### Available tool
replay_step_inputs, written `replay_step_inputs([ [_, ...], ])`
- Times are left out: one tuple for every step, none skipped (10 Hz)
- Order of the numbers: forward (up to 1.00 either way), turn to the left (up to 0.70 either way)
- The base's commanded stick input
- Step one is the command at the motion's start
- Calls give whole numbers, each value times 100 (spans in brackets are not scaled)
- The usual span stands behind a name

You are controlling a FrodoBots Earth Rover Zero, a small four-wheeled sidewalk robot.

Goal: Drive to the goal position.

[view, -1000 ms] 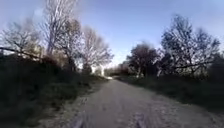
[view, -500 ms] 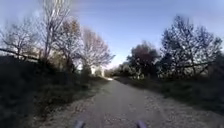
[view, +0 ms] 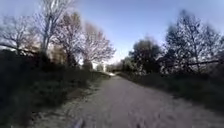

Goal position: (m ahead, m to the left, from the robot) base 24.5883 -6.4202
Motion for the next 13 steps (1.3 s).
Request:
replay_step_inputs([
  [70, -16],
  [70, -14],
  [70, -1],
  [70, 0],
  [70, 0],
  [70, 0],
  [70, 0],
  [70, 0],
  [70, -2],
  [70, -20],
  [70, -23],
  [70, -13],
  [70, -5],
])
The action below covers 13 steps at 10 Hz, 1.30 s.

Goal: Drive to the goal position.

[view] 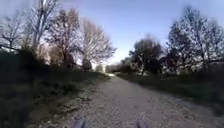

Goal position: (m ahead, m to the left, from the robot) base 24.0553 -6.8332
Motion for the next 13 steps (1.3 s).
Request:
replay_step_inputs([
  [70, 0],
  [70, 0],
  [70, 0],
  [70, 0],
  [70, 0],
  [70, 0],
  [70, 0],
  [70, 0],
  [70, 0],
  [70, 0],
  [70, 0],
  [70, 0],
  [70, 0],
])
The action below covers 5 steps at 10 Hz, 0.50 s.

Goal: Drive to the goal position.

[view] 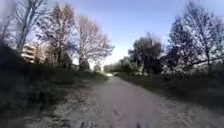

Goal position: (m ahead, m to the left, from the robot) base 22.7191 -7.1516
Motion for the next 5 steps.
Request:
replay_step_inputs([
  [70, 0],
  [70, 0],
  [70, 0],
  [70, 0],
  [70, 0],
])
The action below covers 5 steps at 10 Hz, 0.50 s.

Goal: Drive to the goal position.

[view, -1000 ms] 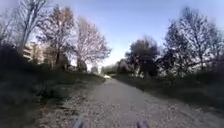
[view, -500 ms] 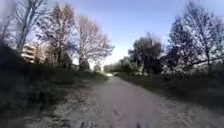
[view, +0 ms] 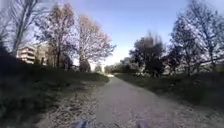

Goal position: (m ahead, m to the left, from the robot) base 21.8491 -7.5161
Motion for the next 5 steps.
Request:
replay_step_inputs([
  [70, 0],
  [70, 0],
  [70, 0],
  [70, -6],
  [70, -11],
])
